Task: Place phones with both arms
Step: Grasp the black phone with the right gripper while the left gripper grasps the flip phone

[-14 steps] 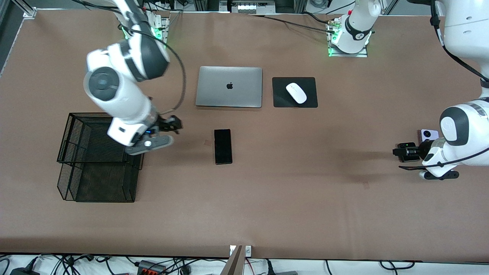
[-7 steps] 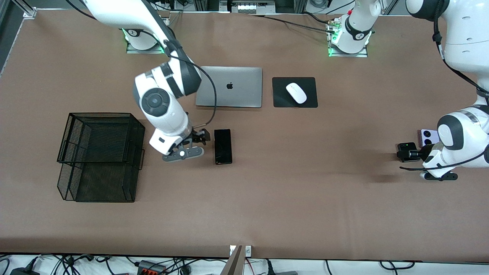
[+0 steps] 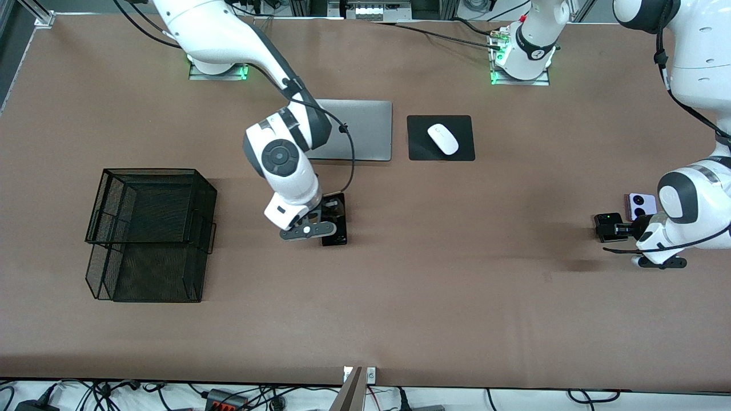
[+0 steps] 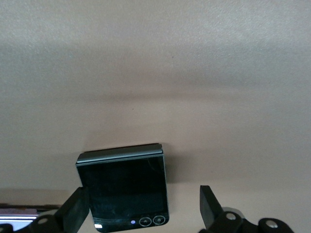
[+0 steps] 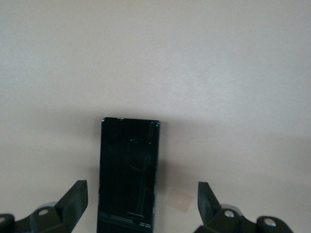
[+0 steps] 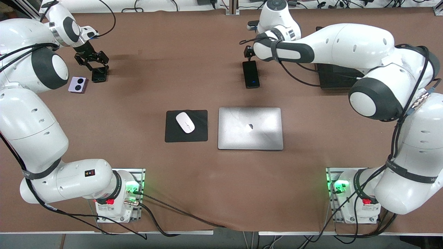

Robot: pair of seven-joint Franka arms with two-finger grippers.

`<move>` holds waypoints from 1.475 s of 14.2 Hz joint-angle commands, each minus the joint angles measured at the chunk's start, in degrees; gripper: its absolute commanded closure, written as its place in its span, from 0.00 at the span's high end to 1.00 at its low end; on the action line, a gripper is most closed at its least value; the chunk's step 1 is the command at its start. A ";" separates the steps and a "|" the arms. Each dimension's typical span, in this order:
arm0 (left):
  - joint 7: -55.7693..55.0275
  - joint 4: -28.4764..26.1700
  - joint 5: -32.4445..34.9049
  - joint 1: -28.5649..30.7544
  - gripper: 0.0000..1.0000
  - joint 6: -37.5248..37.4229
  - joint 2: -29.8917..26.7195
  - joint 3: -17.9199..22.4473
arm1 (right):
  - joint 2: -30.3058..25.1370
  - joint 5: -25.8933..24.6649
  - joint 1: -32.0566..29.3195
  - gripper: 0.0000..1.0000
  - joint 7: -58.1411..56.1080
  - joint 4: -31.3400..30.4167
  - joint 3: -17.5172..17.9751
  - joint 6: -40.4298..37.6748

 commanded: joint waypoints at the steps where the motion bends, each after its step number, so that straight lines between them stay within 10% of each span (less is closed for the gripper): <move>1: 0.61 -0.50 1.43 1.49 1.00 0.57 0.23 -0.92 | 0.82 0.58 0.24 1.00 0.77 1.40 -0.44 0.03; 21: 3.68 -2.53 1.43 1.84 0.95 3.55 0.76 -0.92 | 6.97 -3.18 4.37 1.00 5.43 1.58 -1.15 4.70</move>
